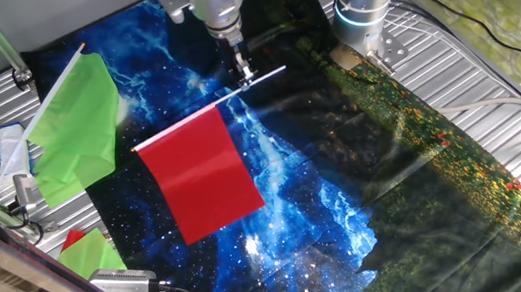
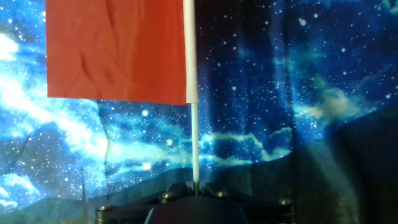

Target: Wave the flag

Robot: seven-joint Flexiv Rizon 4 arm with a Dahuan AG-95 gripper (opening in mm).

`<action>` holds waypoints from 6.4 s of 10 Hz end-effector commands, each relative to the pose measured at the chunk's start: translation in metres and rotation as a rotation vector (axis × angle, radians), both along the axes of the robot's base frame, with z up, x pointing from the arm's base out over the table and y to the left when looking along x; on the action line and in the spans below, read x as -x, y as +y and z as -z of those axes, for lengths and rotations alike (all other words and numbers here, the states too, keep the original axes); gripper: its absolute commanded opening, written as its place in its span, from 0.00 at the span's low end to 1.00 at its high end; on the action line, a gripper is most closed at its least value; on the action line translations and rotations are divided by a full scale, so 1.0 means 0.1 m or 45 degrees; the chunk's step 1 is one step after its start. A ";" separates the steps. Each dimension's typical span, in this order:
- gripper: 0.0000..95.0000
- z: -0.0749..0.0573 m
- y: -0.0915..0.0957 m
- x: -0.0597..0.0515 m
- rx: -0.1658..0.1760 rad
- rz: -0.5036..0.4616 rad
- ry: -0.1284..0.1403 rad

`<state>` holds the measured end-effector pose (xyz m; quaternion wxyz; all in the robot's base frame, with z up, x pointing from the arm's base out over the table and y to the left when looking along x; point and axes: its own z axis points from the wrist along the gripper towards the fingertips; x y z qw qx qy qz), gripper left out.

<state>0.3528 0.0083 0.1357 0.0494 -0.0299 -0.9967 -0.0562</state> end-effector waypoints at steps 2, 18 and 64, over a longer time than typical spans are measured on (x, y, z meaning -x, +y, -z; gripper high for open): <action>0.00 0.00 -0.01 0.00 0.003 0.001 0.014; 0.00 0.00 -0.02 -0.02 -0.025 0.010 0.079; 0.00 -1.07 0.38 0.06 -0.005 -0.038 -0.067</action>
